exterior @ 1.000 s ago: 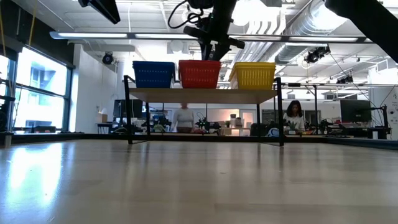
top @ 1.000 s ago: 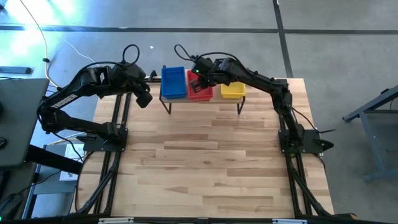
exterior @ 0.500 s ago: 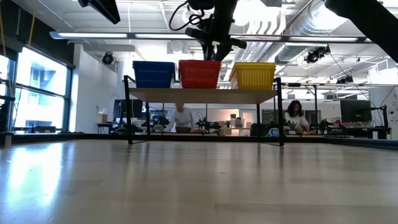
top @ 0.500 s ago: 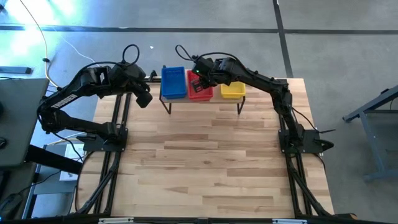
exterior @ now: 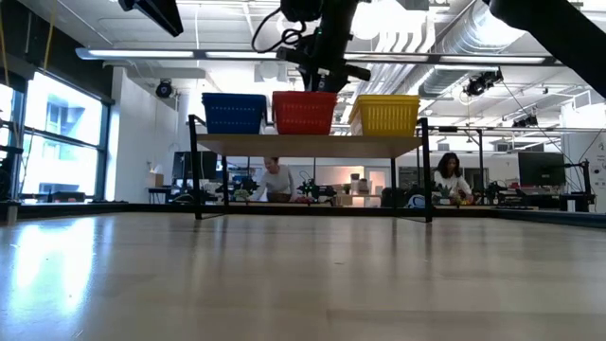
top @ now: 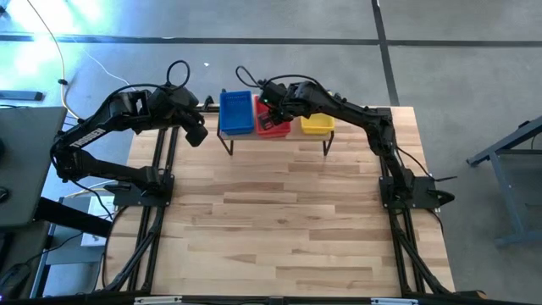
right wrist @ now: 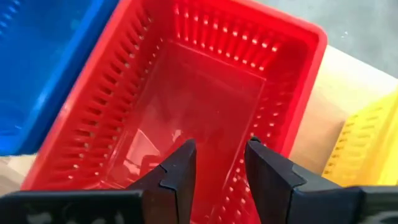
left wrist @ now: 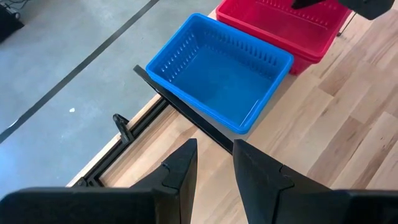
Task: Stack baskets on shelf by color
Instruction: Adjust the stacked red baskets on the shelf
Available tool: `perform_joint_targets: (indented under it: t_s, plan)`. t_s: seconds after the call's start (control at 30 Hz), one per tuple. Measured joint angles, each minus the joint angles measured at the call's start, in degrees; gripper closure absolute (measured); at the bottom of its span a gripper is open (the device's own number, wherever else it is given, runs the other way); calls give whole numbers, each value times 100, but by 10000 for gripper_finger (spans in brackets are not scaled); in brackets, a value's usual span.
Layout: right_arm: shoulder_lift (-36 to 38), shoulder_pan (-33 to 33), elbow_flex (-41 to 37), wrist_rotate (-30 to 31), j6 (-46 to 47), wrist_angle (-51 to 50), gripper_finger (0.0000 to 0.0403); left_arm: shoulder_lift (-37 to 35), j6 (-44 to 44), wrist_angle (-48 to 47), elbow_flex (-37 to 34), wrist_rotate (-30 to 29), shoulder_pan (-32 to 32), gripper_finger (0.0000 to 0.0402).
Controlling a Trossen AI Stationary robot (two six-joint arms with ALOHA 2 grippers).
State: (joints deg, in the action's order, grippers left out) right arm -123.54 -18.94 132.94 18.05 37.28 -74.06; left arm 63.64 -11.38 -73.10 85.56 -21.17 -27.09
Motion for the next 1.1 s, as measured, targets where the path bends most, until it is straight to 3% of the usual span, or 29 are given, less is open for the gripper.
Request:
perform_joint_targets:
  t_s: [0.8,1.1]
  plan:
    - [-48,-16,2,336,242,-72,279,0,0,2,0,2,2,308]
    - [107,524,4,297,-153,-48,279,0,0,2,0,0,1,308]
